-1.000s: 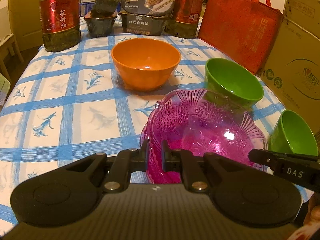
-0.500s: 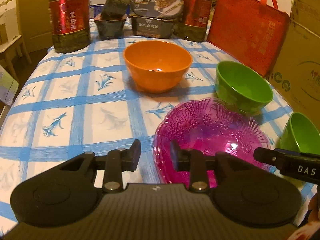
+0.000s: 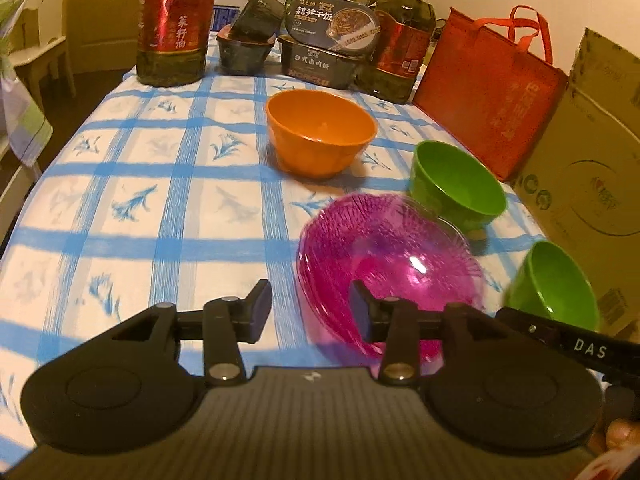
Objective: Organize plates and bowls
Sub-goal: 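Lower the pink plate onto the stack and open both tools, then withdraw both open tools from the stacked pink plates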
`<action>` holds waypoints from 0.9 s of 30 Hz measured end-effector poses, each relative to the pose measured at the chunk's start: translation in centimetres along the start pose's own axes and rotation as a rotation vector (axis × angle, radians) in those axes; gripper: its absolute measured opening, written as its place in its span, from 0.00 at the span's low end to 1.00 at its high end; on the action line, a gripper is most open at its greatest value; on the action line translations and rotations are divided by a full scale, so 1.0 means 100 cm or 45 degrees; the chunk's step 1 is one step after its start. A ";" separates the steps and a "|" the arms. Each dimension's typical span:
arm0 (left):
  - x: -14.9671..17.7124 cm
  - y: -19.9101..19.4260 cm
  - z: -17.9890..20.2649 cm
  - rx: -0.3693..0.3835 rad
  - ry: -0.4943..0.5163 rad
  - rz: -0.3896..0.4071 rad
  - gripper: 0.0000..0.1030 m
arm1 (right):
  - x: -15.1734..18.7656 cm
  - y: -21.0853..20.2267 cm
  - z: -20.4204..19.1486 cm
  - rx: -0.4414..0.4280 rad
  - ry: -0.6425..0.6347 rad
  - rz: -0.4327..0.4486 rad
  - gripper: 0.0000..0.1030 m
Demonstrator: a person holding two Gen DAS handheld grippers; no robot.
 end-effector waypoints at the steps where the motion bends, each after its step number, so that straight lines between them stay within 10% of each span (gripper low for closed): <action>1: 0.003 -0.004 0.001 0.004 -0.004 -0.005 0.42 | 0.002 -0.005 0.001 -0.002 0.006 0.001 0.56; 15: 0.048 -0.055 0.011 -0.066 -0.048 0.002 0.67 | 0.029 -0.054 0.005 0.000 -0.006 -0.015 0.57; 27: 0.064 -0.073 0.024 -0.133 0.015 0.010 0.69 | 0.043 -0.071 0.010 -0.010 -0.003 -0.042 0.57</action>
Point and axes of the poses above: each gripper's, at about its wrist camera, not at the fingertips, and y roughly the way its jaws point, z to its right, x to its underside, the point moved 1 cm from there along y, roughly the way its jaws point, and after that the axes turned 3 degrees about -x, right-handed, at the moved point
